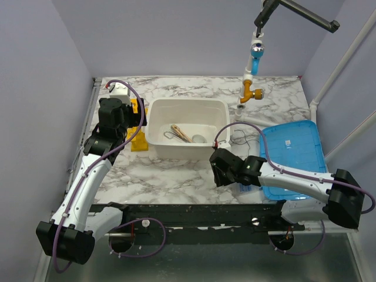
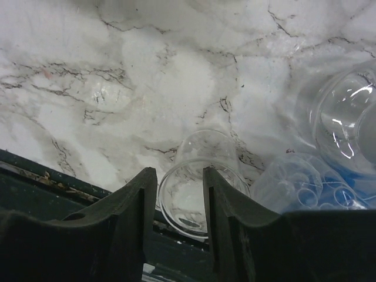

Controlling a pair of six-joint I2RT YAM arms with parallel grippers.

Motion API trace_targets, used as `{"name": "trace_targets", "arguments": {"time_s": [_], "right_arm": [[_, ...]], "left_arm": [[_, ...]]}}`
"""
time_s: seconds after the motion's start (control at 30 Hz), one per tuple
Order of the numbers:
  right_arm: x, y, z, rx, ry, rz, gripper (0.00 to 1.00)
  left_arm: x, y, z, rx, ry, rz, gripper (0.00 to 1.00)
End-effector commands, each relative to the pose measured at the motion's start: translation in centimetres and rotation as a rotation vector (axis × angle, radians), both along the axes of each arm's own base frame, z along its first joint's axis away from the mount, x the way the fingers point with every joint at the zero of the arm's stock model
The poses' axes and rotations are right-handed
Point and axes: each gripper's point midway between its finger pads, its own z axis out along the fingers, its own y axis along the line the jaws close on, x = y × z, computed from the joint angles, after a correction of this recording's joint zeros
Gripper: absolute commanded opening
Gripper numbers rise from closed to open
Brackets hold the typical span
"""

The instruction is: Organize the chemistry lab equipment

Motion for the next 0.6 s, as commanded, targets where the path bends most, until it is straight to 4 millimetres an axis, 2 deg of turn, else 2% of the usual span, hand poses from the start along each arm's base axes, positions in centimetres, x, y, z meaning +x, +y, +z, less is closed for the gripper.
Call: {"name": "trace_targets", "arguments": {"time_s": [0.0, 0.4, 0.57], "right_arm": [[0.1, -0.1, -1.5, -0.043, -0.010, -0.023, 0.41], [-0.1, -0.1, -3.3, -0.161, -0.030, -0.017, 0.25], [-0.2, 0.2, -3.1, -0.170, -0.030, -0.030, 0.08]], "left_arm": [[0.1, -0.3, 0.2, -0.021, -0.006, -0.013, 0.99], [0.1, -0.3, 0.1, -0.019, -0.003, -0.013, 0.99], [0.1, -0.4, 0.2, -0.020, -0.006, -0.016, 0.99]]}}
